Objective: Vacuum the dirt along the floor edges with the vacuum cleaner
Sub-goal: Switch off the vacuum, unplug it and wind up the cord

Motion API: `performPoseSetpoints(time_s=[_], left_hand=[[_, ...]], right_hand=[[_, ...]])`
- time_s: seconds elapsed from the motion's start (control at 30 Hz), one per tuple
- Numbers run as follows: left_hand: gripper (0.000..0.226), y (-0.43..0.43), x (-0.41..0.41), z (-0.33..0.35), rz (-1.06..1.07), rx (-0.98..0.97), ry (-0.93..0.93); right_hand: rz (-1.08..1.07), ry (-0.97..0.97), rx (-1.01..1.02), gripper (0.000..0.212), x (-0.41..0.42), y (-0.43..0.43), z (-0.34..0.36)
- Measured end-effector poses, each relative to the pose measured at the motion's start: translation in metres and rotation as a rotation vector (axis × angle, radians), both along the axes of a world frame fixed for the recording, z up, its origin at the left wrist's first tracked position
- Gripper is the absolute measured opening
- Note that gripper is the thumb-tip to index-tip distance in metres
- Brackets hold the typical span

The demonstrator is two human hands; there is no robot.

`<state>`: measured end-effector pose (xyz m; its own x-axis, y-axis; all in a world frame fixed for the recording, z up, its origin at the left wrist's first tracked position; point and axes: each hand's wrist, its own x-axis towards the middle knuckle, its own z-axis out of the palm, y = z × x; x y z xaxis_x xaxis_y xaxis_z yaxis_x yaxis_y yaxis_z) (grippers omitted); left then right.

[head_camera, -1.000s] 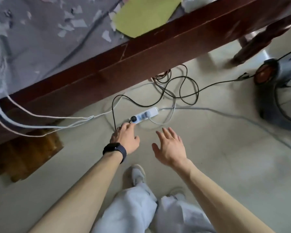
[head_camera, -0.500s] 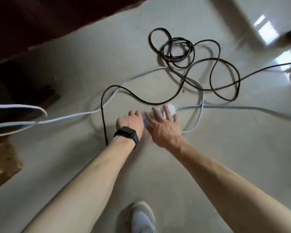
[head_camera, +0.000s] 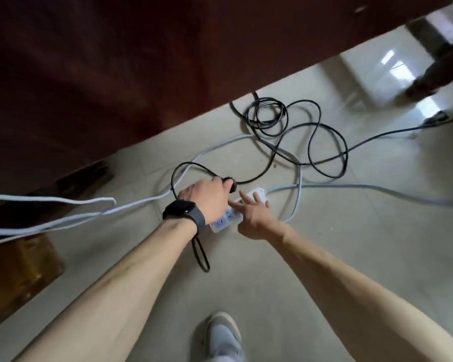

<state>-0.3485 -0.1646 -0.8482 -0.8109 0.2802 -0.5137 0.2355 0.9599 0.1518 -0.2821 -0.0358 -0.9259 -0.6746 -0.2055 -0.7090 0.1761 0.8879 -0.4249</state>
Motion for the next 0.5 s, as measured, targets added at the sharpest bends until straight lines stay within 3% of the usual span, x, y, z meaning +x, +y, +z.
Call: performPoseSetpoints(time_s=[0.1,0.2,0.27,0.3,0.4,0.5], left_hand=[[0.048,0.050,0.007,0.086,0.377,0.437,-0.271],[0.043,0.122,0.023,0.190,0.622,0.824,-0.615],[0.040,0.172,0.037,0.273,0.642,0.913,-0.800],[0.038,0.195,0.045,0.319,0.600,0.924,-0.881],[0.036,0.252,0.063,0.462,0.465,0.962,-1.045],[0.037,0.300,0.081,0.601,0.334,1.012,-1.124]], right_hand=[[-0.313,-0.179,-0.446,0.086,0.031,0.021,0.105],[-0.574,-0.299,-0.687,0.050,0.064,0.052,0.221],[-0.823,-0.226,-0.642,0.009,0.080,0.085,0.299],[-0.891,-0.156,-0.578,0.011,0.088,0.104,0.338],[-0.966,-0.028,-0.308,0.047,0.123,0.160,0.442],[-1.067,0.035,-0.123,0.051,0.183,0.211,0.529]])
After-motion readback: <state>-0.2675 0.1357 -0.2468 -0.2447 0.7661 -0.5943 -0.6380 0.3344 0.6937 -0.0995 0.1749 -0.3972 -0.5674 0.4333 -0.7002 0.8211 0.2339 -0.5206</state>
